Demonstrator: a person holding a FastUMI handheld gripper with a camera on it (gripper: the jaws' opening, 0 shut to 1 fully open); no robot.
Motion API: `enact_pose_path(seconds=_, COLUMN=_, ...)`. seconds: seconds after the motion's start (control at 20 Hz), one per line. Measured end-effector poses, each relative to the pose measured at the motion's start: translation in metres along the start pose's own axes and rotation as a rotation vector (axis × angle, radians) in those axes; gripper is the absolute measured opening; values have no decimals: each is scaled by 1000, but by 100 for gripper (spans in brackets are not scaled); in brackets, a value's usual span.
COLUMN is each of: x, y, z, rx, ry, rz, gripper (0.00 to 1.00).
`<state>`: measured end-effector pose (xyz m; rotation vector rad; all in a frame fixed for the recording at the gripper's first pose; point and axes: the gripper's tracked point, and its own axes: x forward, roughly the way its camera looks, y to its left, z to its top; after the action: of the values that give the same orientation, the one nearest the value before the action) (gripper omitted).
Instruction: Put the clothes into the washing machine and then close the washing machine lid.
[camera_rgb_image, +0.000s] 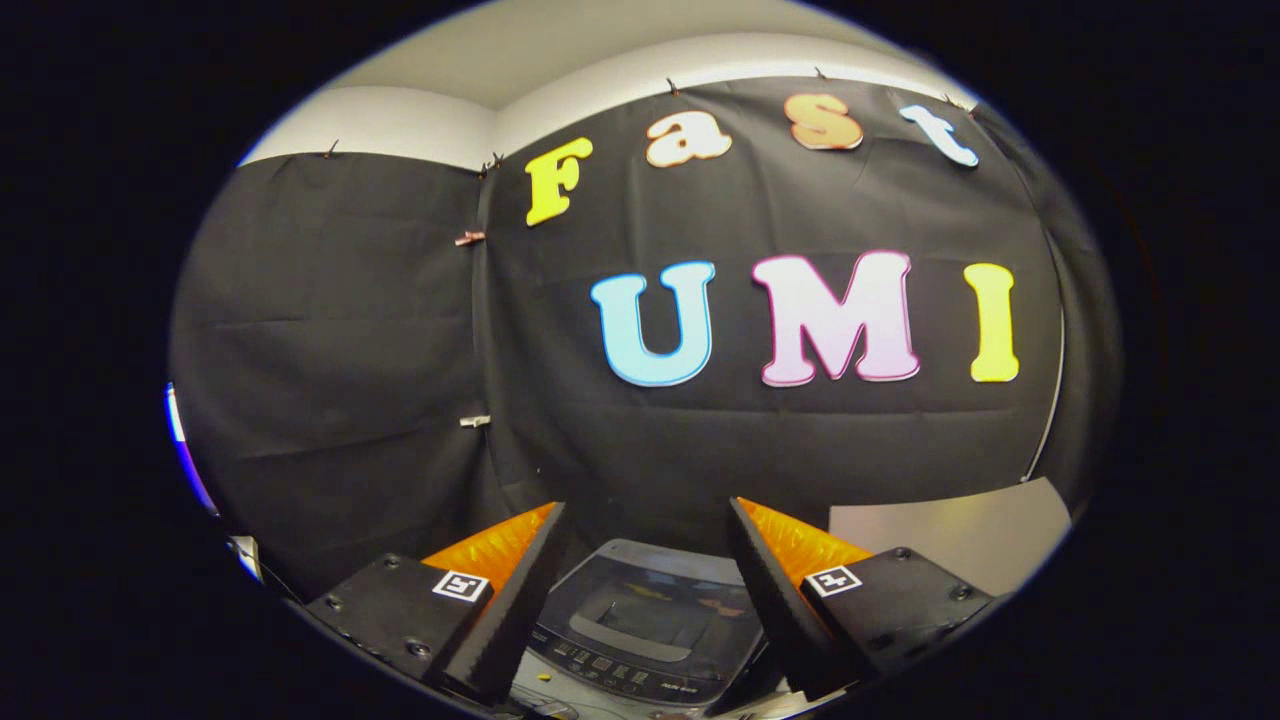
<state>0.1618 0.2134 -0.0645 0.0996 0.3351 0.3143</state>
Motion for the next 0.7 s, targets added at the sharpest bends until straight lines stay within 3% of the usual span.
enact_pose_path(seconds=0.3, x=-73, y=-21, z=29, rx=-45, ry=-126, rz=-64, gripper=99)
enact_pose_path(seconds=0.7, x=-150, y=-67, z=34, rx=-61, ry=-219, rz=-142, gripper=98)
